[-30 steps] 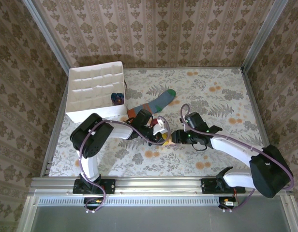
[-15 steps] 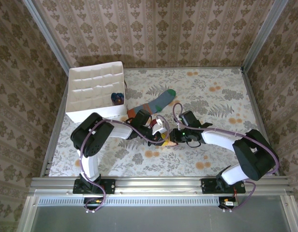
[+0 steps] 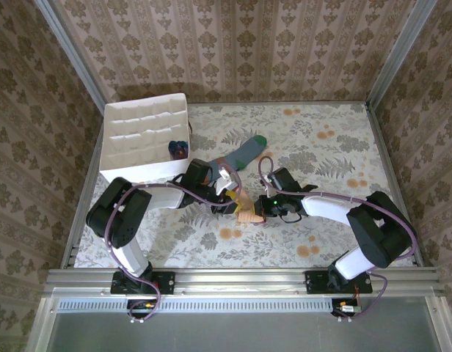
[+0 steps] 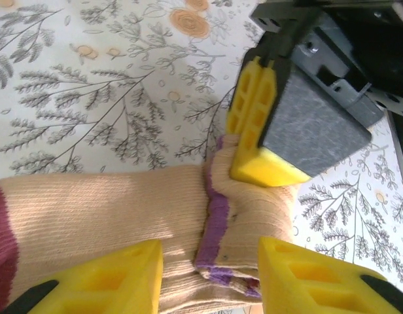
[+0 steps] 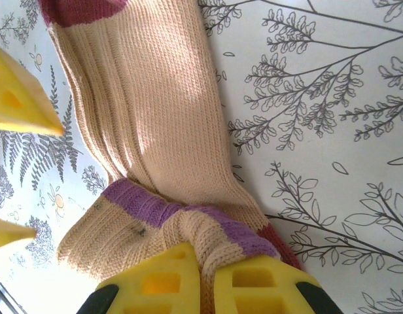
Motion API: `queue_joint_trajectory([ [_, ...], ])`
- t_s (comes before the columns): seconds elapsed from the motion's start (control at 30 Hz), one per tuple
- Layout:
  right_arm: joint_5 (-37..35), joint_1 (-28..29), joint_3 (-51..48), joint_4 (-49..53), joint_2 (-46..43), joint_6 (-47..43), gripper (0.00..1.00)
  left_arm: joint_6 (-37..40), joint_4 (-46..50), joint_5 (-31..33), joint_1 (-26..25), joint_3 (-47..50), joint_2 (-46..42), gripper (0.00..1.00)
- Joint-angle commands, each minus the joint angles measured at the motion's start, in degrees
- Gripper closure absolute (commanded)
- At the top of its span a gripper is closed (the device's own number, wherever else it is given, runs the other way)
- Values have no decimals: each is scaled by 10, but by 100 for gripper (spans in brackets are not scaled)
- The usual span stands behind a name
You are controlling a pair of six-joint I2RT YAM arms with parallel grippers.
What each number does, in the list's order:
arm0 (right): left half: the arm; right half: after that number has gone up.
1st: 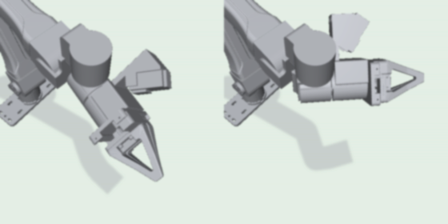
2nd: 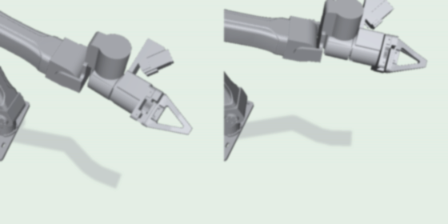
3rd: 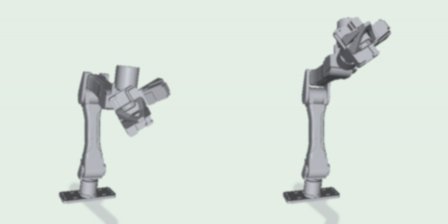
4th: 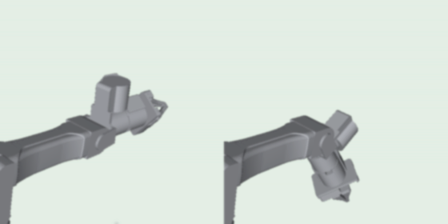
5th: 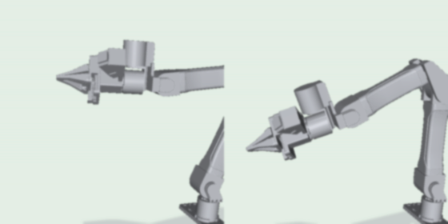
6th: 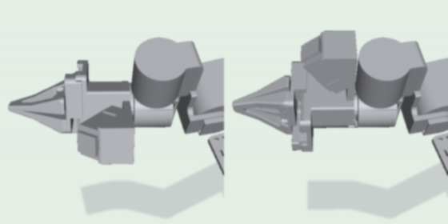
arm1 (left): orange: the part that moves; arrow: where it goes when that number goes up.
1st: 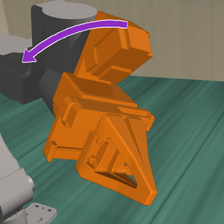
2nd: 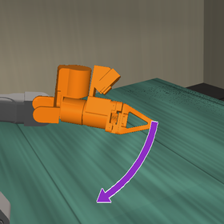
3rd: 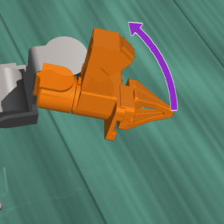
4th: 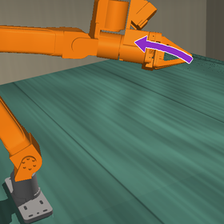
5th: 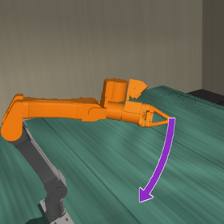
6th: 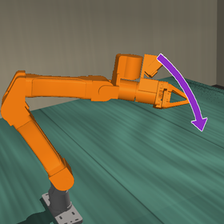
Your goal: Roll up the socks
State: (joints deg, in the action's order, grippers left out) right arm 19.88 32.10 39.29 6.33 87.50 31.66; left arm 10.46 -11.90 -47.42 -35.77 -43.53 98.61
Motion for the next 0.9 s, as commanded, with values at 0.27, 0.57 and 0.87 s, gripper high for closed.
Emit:
queue_joint_trajectory([
  [0.27, -34, 36, -21, 87, 6, -16, 100, -89, 71, 92, 7, -76, 132, 78],
  [0.57, 15, 46, -12, 108, -12, -70, 100, -90, 50, 35, -1, -159, 207, 80],
  [0.87, 85, 36, 18, 108, 60, -62, 100, -64, 30, -12, -2, -175, 222, 80],
])
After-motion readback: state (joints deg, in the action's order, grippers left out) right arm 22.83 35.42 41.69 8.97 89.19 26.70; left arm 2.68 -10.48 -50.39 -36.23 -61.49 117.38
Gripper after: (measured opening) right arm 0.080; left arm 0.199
